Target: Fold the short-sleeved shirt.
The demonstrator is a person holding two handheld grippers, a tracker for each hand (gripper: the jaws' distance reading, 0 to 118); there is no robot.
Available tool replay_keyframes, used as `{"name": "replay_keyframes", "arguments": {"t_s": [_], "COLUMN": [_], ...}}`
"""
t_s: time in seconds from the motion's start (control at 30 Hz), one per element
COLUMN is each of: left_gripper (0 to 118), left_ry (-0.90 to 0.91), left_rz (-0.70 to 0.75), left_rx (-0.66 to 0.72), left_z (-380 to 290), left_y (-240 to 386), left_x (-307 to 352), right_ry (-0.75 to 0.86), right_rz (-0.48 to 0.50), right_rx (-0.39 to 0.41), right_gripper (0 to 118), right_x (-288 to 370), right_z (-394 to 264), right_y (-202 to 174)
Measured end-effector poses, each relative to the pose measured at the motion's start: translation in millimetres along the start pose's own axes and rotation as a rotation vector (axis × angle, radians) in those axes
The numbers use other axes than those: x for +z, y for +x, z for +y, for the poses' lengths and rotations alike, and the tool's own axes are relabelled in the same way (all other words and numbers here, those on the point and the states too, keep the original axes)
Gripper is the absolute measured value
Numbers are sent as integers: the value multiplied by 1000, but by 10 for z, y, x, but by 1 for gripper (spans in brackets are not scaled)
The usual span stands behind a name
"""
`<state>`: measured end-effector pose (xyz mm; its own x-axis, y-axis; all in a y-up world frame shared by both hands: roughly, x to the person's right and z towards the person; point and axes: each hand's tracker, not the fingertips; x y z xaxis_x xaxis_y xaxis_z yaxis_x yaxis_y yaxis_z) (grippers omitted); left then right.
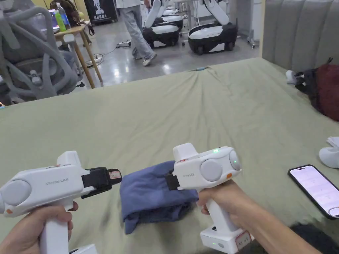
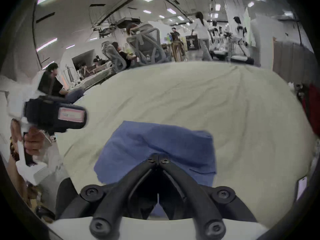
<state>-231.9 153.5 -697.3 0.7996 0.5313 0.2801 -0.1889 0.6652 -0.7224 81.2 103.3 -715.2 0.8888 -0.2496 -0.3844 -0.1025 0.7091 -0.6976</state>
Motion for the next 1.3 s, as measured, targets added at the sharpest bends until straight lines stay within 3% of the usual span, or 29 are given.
{"name": "replay_keyframes", "arguments": {"t_s": [0.1, 0.13, 0.17, 0.23, 0.27, 0.33, 0.47, 0.5, 0.53, 0.57, 0.6, 0.63, 0.8, 0.9, 1.03, 1.1, 1.23, 1.3], "left_gripper": [0, 9, 35, 118, 118, 101, 97, 87, 61, 46, 42, 35, 32, 31, 30, 30, 30, 30], "left_ry": [-7, -10, -10, -27, -55, -34, -84, -90, -96, -103, -101, -66, -91, -101, -78, -72, -7, 8], "left_rz": [11, 0, -17, -20, -2, -42, -41, -36, -42, -50, -109, -80, -116, -130, -116, -108, -54, -30], "left_rx": [25, 38, 50, 63, 71, 88, 124, 151, 173, 186, 202, 198, 127, 114, 102, 103, 9, 37], "left_z": [-115, -144, -168, -217, -232, -246, -287, -302, -313, -320, -316, -318, -250, -171, 49, 168, 357, 415], "left_y": [-217, -272, -302, -307, -301, -267, -288, -293, -297, -296, -372, -375, -412, -447, -699, -950, -1732, -2208], "left_x": [22, 8, -13, -145, -229, -378, -796, -907, -1011, -1091, -1131, -1141, -1019, -893, -569, -311, 426, 786], "right_ry": [-58, -46, -23, -27, -27, -27, -26, -24, -23, -22, -23, -21, -24, -2, 129, 168, 346, 409], "right_rz": [-19, -18, 6, 19, 22, 26, 24, 23, 24, 24, 19, 11, 9, -26, -86, -142, -181, -181], "right_rx": [-40, -48, -71, -112, -113, -113, -103, -101, -99, -99, -99, -98, -107, -23, 107, 130, 194, 206], "right_gripper": [0, 0, 0, 0, 0, 0, 0, 0, 0, 0, 0, 0, 0, 0, 0, 0, 0, 0], "right_x": [-277, -296, -283, -244, -220, -226, -182, -179, -193, -193, -191, -188, -208, -166, -110, -140, -253, -372], "right_z": [-99, -135, -141, -125, -129, -132, -140, -144, -141, -142, -145, -150, -135, -62, 155, 316, 596, 670], "right_y": [134, 171, 197, 230, 229, 230, 174, 171, 192, 192, 188, 189, 196, 28, -395, -627, -1184, -1440]}}
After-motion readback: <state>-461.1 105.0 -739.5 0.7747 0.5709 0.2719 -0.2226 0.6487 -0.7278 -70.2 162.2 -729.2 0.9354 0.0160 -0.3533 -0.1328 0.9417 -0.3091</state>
